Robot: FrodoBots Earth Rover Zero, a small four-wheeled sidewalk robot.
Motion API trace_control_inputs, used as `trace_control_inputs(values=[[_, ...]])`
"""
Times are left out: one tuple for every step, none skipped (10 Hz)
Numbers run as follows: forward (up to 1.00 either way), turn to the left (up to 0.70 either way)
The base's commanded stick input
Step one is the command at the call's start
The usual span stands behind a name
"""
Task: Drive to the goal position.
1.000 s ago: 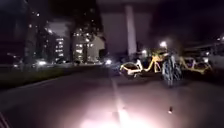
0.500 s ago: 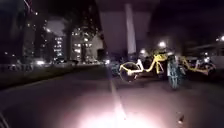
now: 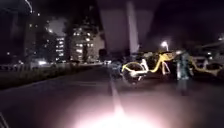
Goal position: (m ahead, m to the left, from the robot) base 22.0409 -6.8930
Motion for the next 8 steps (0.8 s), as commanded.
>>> trace_control_inputs(values=[[0.45,0.27],[0.45,0.14],[0.45,0.0],[0.45,0.0],[0.45,0.0],[0.45,0.0],[0.45,0.0],[0.45,0.0]])
